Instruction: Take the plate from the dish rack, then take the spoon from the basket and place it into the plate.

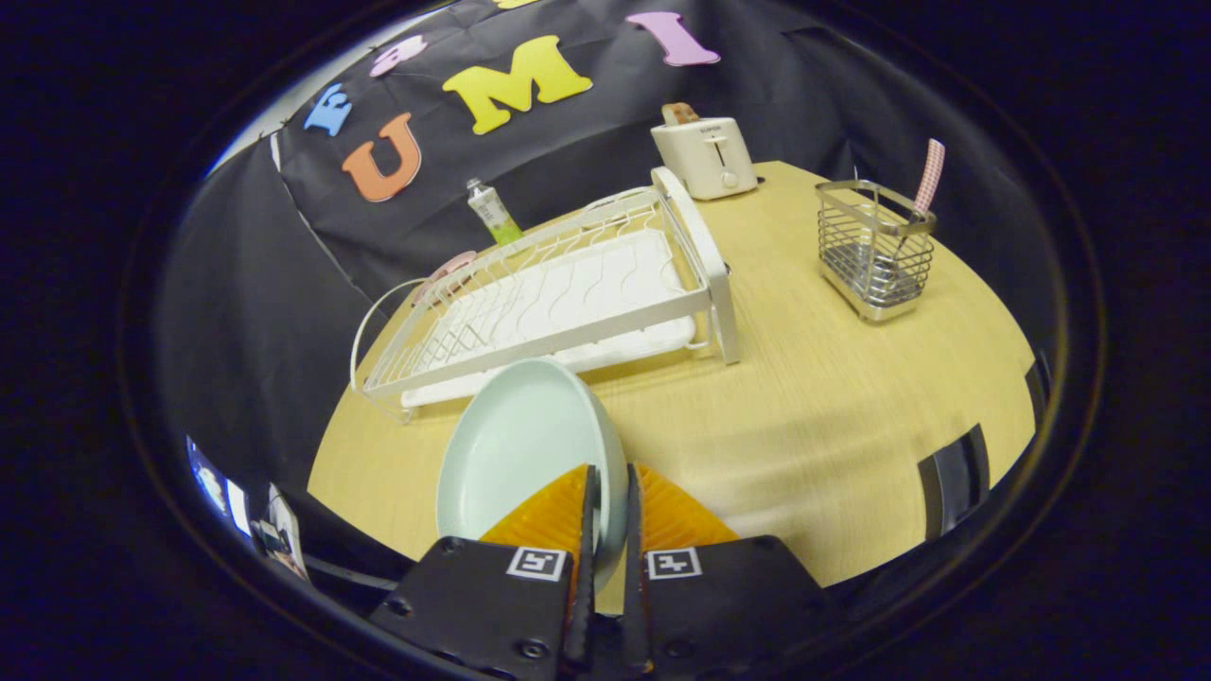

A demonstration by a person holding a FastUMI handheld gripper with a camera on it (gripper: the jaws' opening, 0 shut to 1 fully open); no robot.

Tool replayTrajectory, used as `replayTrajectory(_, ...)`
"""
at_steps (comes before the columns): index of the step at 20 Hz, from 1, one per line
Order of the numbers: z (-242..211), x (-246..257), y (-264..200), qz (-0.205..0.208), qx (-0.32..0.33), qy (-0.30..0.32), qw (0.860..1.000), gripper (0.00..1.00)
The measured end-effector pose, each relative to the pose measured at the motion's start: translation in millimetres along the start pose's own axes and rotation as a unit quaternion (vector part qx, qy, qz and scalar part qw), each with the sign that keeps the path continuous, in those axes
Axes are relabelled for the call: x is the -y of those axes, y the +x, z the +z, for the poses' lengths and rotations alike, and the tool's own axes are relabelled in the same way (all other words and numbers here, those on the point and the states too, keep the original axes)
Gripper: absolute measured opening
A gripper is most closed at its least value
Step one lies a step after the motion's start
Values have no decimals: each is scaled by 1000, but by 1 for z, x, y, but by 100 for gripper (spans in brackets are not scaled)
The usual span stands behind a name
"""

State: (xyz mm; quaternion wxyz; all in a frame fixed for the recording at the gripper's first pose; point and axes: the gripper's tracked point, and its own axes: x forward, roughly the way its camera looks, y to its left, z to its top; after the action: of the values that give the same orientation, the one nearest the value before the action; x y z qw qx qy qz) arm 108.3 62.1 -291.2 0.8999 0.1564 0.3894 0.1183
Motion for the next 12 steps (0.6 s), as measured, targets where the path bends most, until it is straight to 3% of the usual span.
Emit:
replayTrajectory(9, -6, 21, 15, 51, -3, 36, 998, 19)
replayTrajectory(12, -12, 28, 20, 39, -1, 28, 999, 21)
